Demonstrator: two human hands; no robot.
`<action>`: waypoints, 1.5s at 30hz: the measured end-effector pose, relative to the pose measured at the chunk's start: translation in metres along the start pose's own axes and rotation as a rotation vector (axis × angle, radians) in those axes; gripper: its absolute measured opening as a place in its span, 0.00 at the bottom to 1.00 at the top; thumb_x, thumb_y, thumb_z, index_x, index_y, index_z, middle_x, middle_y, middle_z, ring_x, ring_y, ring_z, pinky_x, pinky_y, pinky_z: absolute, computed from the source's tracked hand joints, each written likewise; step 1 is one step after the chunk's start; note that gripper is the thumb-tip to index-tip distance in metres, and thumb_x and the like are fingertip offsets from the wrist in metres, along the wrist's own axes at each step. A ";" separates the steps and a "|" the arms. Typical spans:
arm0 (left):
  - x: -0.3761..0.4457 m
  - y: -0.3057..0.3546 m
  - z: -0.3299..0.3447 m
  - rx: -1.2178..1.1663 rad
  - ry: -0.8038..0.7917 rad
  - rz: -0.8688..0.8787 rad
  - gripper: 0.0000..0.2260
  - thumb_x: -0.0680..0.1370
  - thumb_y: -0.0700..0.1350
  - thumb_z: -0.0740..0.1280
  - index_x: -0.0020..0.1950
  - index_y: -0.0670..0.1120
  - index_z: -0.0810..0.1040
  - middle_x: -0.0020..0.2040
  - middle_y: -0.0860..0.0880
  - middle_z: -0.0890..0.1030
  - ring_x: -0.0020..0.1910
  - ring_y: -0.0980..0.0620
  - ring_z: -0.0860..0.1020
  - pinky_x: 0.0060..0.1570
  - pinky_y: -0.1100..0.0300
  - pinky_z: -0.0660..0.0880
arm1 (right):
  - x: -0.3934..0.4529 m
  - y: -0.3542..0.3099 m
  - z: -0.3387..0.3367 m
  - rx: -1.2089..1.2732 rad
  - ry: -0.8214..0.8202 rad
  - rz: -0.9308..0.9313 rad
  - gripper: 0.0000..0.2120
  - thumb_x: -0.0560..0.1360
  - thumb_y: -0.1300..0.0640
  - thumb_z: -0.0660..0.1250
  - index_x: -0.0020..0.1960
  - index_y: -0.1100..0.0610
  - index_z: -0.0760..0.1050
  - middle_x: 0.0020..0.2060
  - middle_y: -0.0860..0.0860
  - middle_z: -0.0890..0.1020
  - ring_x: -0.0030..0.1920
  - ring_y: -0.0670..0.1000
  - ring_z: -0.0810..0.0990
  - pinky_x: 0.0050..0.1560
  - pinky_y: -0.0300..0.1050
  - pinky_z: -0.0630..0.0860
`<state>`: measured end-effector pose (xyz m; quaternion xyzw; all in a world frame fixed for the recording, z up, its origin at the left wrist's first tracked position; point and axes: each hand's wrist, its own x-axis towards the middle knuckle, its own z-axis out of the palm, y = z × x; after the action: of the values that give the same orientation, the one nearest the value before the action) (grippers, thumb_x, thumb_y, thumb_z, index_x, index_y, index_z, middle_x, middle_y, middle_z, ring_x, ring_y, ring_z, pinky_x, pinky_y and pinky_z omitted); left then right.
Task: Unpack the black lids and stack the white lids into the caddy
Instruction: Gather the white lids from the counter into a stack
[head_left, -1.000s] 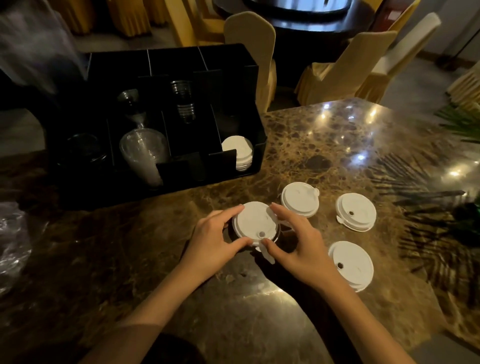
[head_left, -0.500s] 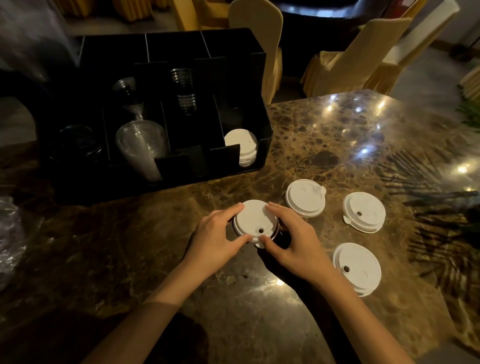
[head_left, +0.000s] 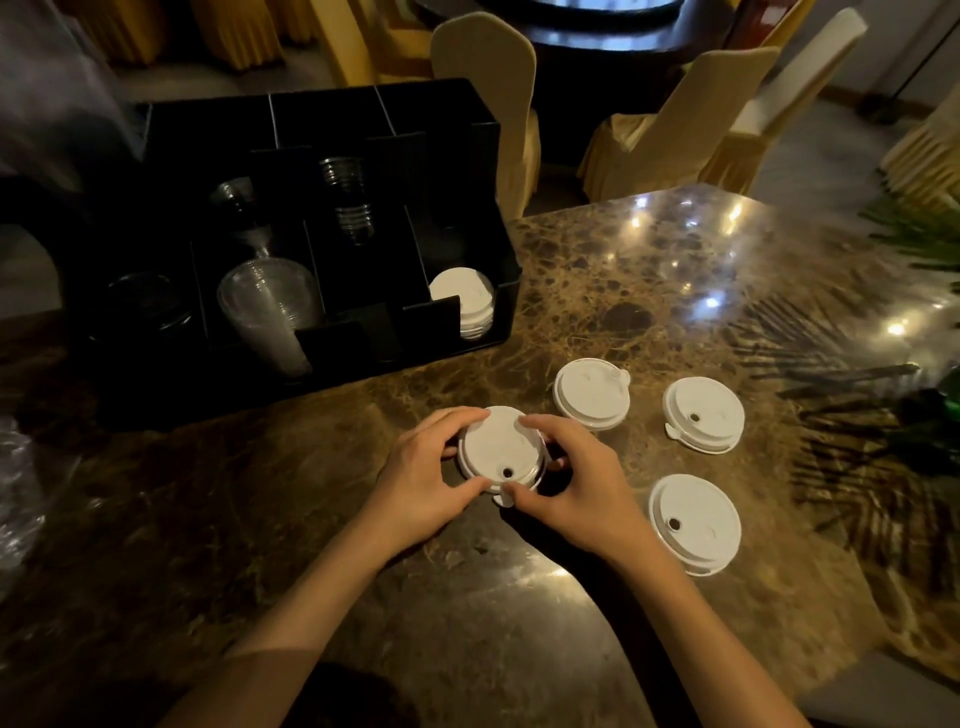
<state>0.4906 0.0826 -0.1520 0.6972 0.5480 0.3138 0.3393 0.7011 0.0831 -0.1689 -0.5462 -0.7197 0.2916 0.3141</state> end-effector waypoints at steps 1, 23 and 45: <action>-0.001 0.002 0.000 -0.012 -0.007 0.007 0.31 0.69 0.40 0.80 0.71 0.50 0.75 0.67 0.55 0.76 0.64 0.61 0.75 0.61 0.66 0.76 | -0.004 0.000 0.000 0.007 0.023 -0.001 0.32 0.64 0.52 0.84 0.66 0.51 0.78 0.61 0.44 0.82 0.60 0.42 0.79 0.57 0.43 0.79; 0.049 0.088 0.076 -0.156 -0.601 0.233 0.25 0.74 0.32 0.73 0.71 0.43 0.75 0.72 0.48 0.72 0.71 0.55 0.71 0.69 0.59 0.72 | -0.115 0.032 -0.073 0.082 0.488 0.232 0.32 0.67 0.43 0.77 0.70 0.41 0.74 0.68 0.45 0.80 0.67 0.48 0.79 0.63 0.57 0.80; 0.085 0.085 0.128 -0.108 -0.744 0.232 0.24 0.74 0.27 0.68 0.68 0.44 0.78 0.70 0.50 0.75 0.69 0.57 0.74 0.69 0.54 0.73 | -0.126 0.046 -0.057 0.028 0.623 0.456 0.28 0.66 0.39 0.79 0.62 0.42 0.75 0.53 0.39 0.78 0.49 0.41 0.79 0.46 0.37 0.79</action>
<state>0.6579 0.1349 -0.1502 0.8018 0.2879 0.1045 0.5132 0.7990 -0.0238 -0.1847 -0.7503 -0.4458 0.1837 0.4522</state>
